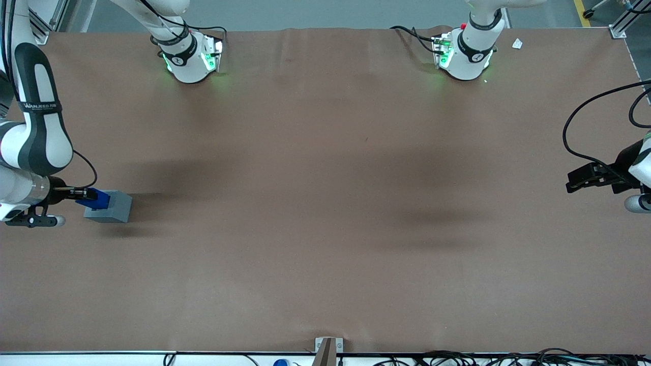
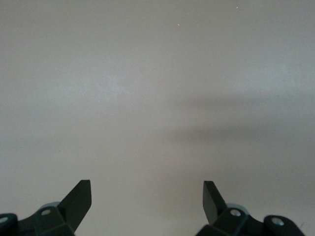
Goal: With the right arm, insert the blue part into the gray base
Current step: 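Lower the blue block into the gray base's square opening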
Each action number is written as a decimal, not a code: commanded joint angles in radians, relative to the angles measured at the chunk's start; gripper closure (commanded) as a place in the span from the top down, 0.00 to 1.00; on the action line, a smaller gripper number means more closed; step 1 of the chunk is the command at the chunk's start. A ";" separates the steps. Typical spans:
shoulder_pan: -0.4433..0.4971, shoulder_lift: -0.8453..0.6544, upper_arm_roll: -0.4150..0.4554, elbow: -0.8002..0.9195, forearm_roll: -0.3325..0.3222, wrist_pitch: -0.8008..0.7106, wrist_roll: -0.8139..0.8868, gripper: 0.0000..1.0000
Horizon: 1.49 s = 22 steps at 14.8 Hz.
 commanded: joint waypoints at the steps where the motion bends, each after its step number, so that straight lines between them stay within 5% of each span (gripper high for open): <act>1: -0.019 -0.007 0.017 -0.011 0.001 0.004 0.013 0.16; 22: -0.019 0.020 0.019 -0.013 0.014 0.007 0.013 0.16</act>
